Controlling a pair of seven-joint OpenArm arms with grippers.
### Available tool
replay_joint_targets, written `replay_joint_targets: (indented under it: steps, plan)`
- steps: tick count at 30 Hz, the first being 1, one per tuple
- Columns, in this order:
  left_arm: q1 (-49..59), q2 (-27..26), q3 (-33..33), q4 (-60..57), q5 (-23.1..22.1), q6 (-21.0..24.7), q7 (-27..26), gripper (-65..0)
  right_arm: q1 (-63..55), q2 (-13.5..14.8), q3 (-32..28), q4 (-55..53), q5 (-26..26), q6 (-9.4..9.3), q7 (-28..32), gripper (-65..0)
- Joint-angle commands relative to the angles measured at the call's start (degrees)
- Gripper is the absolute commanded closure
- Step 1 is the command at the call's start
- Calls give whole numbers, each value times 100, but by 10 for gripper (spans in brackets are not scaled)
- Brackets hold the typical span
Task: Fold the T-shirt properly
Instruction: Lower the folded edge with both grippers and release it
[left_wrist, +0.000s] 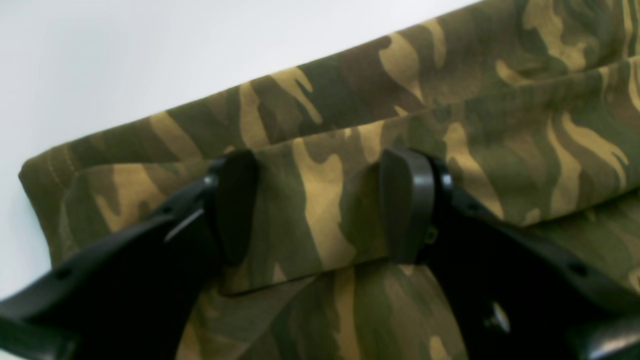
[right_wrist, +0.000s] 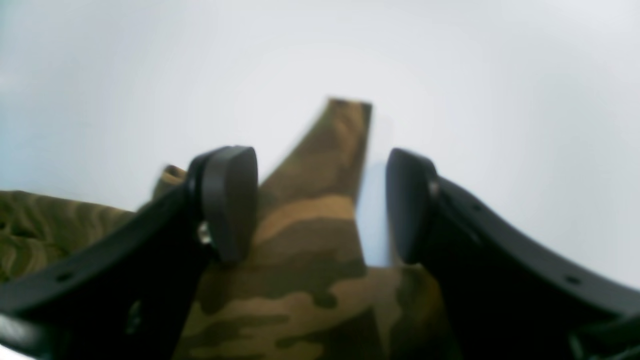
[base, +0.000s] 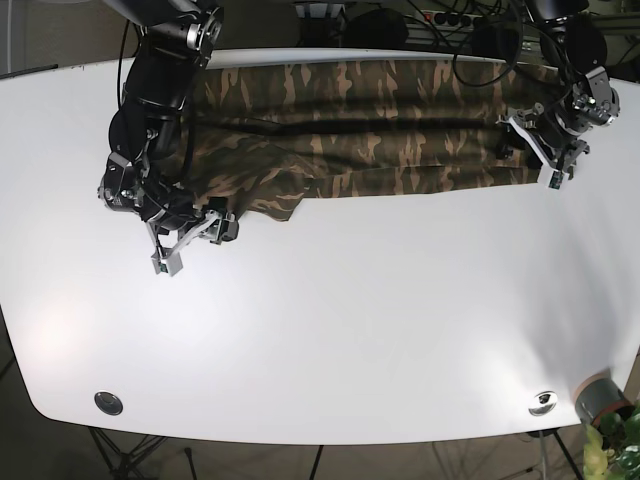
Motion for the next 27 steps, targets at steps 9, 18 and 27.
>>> replay_joint_targets:
  steps: [9,18,27]
  plan:
    - [-147,-74,20,20,54,-6,23,-358,30,-155,-4,28,52,41,-13,-352]
    - [-209,-74,20,11,54,-6,23,-358,-6,-155,14,556,52,41,-4,-48]
    - [-235,-74,20,11,54,-6,23,-358,-656,-155,67,2165,61,41,-4,-24]
